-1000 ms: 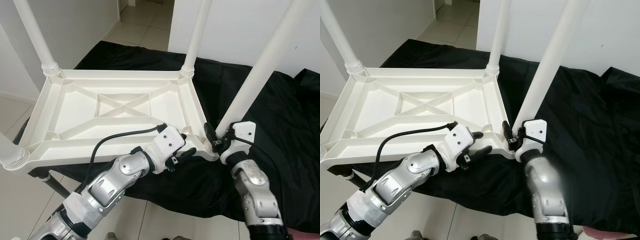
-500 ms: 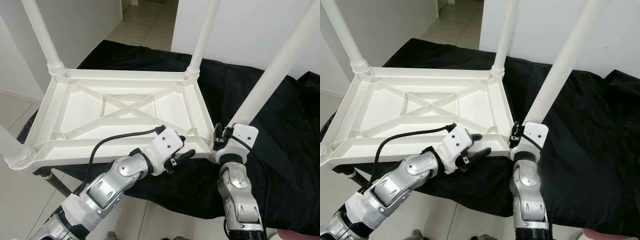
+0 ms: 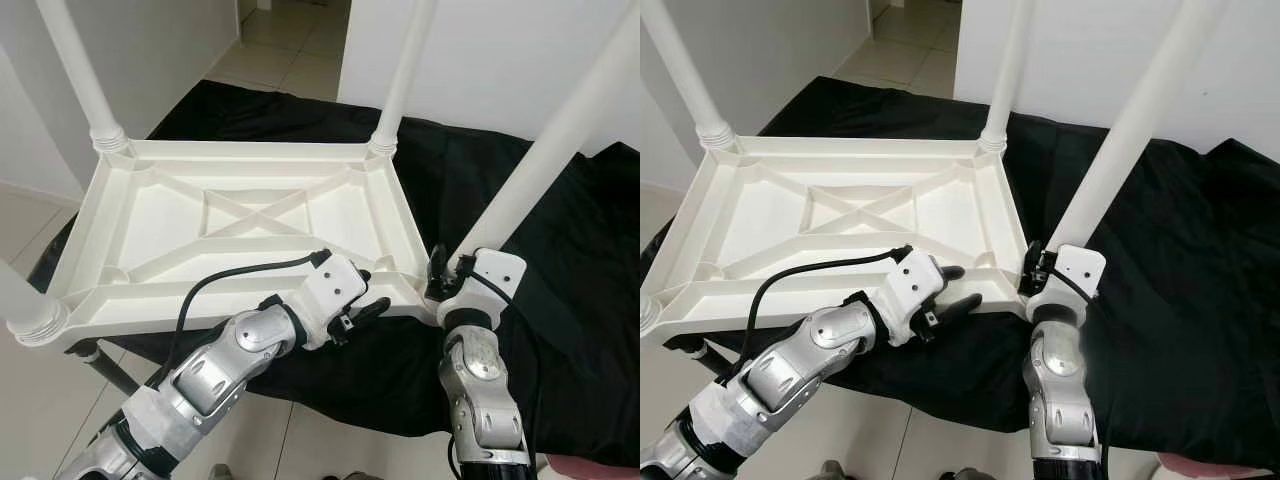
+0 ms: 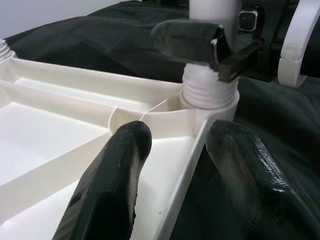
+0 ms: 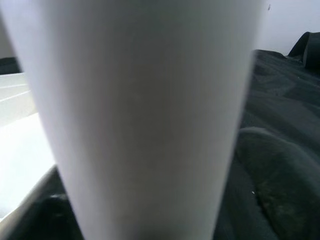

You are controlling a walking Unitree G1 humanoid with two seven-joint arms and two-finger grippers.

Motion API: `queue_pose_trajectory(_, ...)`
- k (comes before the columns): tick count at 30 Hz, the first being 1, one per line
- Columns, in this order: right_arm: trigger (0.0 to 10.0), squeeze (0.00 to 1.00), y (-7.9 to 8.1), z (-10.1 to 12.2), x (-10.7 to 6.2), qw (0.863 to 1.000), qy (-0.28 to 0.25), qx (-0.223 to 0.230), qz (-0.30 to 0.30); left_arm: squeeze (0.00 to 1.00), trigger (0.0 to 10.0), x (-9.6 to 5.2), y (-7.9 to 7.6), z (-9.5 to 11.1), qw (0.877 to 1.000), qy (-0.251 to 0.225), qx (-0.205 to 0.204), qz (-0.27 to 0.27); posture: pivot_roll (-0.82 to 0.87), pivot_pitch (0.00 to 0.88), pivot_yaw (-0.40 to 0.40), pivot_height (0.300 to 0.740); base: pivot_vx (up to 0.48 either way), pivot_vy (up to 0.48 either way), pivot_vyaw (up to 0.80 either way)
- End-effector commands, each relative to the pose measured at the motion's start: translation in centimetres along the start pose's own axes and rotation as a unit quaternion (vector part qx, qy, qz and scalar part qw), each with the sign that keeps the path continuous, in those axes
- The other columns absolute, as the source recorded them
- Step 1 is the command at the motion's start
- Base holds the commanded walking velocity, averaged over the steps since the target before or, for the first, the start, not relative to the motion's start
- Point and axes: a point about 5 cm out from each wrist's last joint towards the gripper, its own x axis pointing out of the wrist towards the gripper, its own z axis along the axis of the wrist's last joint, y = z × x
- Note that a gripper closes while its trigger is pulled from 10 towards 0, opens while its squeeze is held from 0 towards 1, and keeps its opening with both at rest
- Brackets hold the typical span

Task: Building children table

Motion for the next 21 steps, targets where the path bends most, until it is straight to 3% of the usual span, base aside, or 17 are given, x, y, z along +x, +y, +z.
queue_pose_trajectory(1, 10.0, 1.00, -0.2, 0.1, -0.2, 1.000, -0.008, 0.006, 0.000, 0.00, 10.0, 0.1, -1.1, 0.2, 0.995, -0.001, 0.004, -0.099, -0.01, 0.096, -0.087, 0.740, 0.000, 0.000, 0.00)
queue_pose_trajectory(9, 10.0, 1.00, -0.8, 0.2, 0.0, 0.998, -0.017, 0.011, 0.058, 0.00, 10.0, 0.0, -0.8, 0.2, 0.996, -0.001, 0.006, -0.094, -0.01, 0.104, -0.078, 0.740, 0.000, 0.000, 0.00)
queue_pose_trajectory(10, 10.0, 0.67, -1.0, 0.1, 0.1, 0.997, -0.016, 0.013, 0.074, 0.00, 10.0, 0.0, -0.8, 0.2, 0.996, -0.001, 0.006, -0.094, -0.01, 0.105, -0.077, 0.740, 0.000, 0.000, 0.00)
queue_pose_trajectory(11, 10.0, 0.67, -1.0, 0.1, 0.1, 0.997, -0.016, 0.013, 0.074, 0.00, 10.0, 0.0, -0.8, 0.2, 0.996, -0.001, 0.006, -0.094, -0.01, 0.105, -0.077, 0.740, 0.000, 0.000, 0.00)
queue_pose_trajectory(12, 10.0, 0.00, -1.2, 0.2, 0.3, 0.995, -0.021, 0.014, 0.100, 0.00, 10.0, 0.0, -0.8, 0.2, 0.996, -0.001, 0.005, -0.094, -0.01, 0.106, -0.075, 0.740, 0.000, 0.000, 0.00)
queue_pose_trajectory(21, 10.0, 0.00, -1.3, -0.1, 0.4, 0.980, -0.017, 0.001, 0.199, 0.00, 10.0, 0.1, -0.9, 0.3, 0.995, -0.001, 0.004, -0.096, -0.01, 0.107, -0.070, 0.740, 0.000, 0.000, 0.00)
